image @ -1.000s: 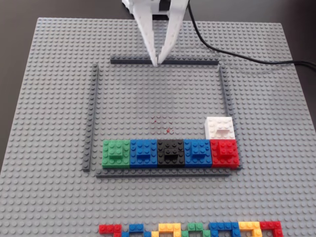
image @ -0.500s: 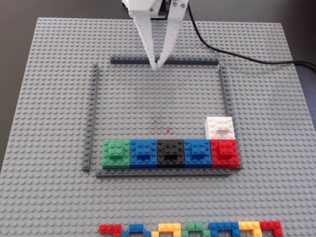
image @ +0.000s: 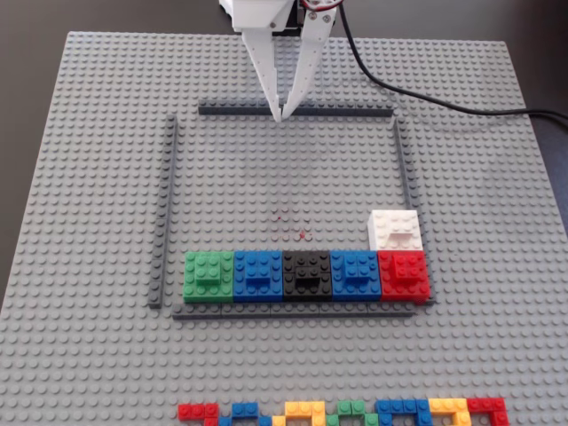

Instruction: Grab the cube and place it into the grid

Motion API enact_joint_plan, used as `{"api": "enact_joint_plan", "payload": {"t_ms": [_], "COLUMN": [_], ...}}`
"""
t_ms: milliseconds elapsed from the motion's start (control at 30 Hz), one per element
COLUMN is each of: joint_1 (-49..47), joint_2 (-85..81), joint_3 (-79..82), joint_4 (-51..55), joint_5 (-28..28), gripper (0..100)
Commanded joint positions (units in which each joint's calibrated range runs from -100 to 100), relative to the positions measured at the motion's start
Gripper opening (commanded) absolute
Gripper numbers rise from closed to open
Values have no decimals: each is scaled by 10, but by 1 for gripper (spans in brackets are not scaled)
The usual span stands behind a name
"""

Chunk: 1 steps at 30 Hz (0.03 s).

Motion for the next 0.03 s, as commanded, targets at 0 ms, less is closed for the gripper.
{"api": "enact_joint_plan", "payload": {"t_ms": [0], "joint_1": [1], "joint_2": [-20], "joint_3": [5], "joint_4": [0], "joint_5": [-2], "gripper": [0]}}
